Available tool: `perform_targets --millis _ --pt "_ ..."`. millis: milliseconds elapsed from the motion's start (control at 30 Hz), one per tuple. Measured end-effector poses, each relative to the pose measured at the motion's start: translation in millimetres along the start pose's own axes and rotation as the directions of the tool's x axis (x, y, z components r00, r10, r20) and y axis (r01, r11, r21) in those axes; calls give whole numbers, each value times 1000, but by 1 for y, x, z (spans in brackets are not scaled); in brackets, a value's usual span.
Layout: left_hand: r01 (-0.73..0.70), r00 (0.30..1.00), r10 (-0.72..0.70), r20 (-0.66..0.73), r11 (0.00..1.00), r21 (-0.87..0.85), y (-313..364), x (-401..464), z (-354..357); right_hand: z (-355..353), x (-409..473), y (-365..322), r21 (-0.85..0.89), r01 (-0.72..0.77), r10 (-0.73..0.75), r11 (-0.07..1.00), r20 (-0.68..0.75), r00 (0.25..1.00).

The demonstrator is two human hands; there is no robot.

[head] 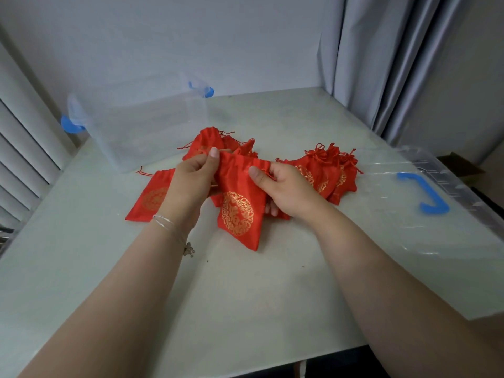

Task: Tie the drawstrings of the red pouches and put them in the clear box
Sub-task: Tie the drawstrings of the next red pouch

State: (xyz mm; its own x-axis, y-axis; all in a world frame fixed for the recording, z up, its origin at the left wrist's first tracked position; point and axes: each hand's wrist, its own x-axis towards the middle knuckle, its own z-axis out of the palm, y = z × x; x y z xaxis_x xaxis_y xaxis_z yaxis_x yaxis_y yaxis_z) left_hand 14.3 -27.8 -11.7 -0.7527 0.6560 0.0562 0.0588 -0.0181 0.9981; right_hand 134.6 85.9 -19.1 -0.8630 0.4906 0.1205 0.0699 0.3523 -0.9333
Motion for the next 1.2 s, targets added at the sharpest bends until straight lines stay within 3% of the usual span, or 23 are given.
perform_targets --millis 267,600,667,767,833,867,900,933,967,1033,1100,1200 --pt "111 990 -120 -79 988 -109 -8 11 -8 -14 7 7 26 -2 9 1000 -261 965" --pt "202 974 -205 -101 979 -33 -15 13 -10 -28 6 5 190 81 55 978 -617 785" --pt "227 971 -232 -61 971 -82 -14 11 -7 -28 7 1 429 167 144 888 -603 785" --pt "272 961 -275 -8 952 -138 -12 8 0 -26 6 -4 782 260 216 566 -445 869" --pt "305 951 -308 8 937 -171 -11 7 3 -27 6 -5 867 255 175 428 -356 918" --pt "318 947 -322 14 928 -194 -10 6 3 -28 6 -4 839 266 126 474 -364 923" --pt "323 945 -326 27 919 -226 -9 6 3 -29 6 -4 718 294 43 630 -410 911" --pt "317 948 -316 46 909 -271 -9 6 2 -30 5 -2 475 308 -69 824 -455 888" --pt "294 955 -288 66 899 -324 -7 6 1 -29 5 1 194 301 -189 934 -448 874" --pt "192 981 -166 100 890 -413 -5 6 0 -26 6 7 -124 250 -278 960 -358 891" --pt "48 992 6 127 908 -416 -4 3 0 -24 9 13 -211 201 -261 957 -309 915" --pt "-148 958 210 196 946 -290 -4 -5 5 -23 13 17 -250 120 -189 961 -273 943"
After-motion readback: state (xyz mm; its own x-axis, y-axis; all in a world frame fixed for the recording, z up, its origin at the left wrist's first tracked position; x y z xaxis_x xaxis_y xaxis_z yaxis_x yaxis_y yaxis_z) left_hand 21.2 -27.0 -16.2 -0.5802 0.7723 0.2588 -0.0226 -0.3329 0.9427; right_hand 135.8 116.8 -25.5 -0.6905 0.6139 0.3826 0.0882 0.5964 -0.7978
